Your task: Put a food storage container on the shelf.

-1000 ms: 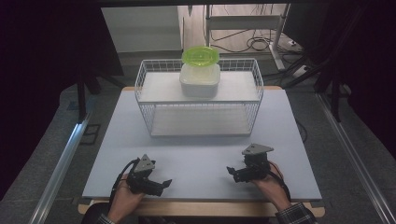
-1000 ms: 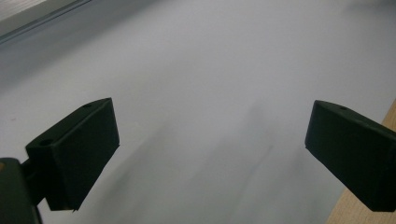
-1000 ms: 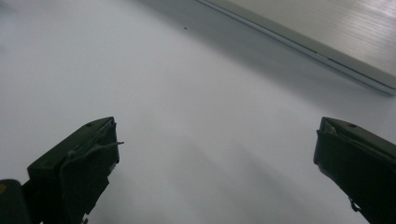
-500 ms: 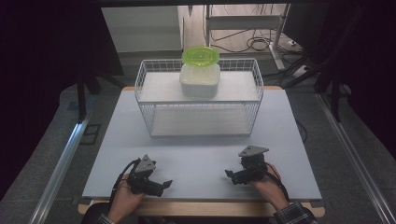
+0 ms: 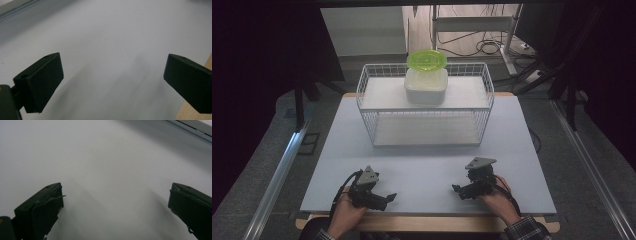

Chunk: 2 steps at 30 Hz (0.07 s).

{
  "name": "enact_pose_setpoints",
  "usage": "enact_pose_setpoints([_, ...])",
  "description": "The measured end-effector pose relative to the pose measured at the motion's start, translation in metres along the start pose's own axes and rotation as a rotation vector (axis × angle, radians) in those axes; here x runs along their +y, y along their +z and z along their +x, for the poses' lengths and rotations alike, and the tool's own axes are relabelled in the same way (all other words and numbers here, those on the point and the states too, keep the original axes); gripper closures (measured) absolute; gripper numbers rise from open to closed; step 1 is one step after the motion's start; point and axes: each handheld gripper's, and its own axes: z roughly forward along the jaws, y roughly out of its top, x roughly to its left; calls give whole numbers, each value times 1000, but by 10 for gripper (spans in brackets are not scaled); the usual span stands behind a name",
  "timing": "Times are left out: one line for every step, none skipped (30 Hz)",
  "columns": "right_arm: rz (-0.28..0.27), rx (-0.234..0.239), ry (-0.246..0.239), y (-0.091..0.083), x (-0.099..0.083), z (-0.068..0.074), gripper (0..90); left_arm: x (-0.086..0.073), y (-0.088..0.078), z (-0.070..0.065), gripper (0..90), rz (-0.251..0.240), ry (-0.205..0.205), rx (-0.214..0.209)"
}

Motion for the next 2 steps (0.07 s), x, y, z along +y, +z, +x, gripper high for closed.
enact_pose_setpoints([-1,1,1,0,0,0,0,0,0,0,25,-1,1,0])
enact_pose_setpoints([0,-1,-1,0,0,0,0,0,0,0,25,-1,1,0])
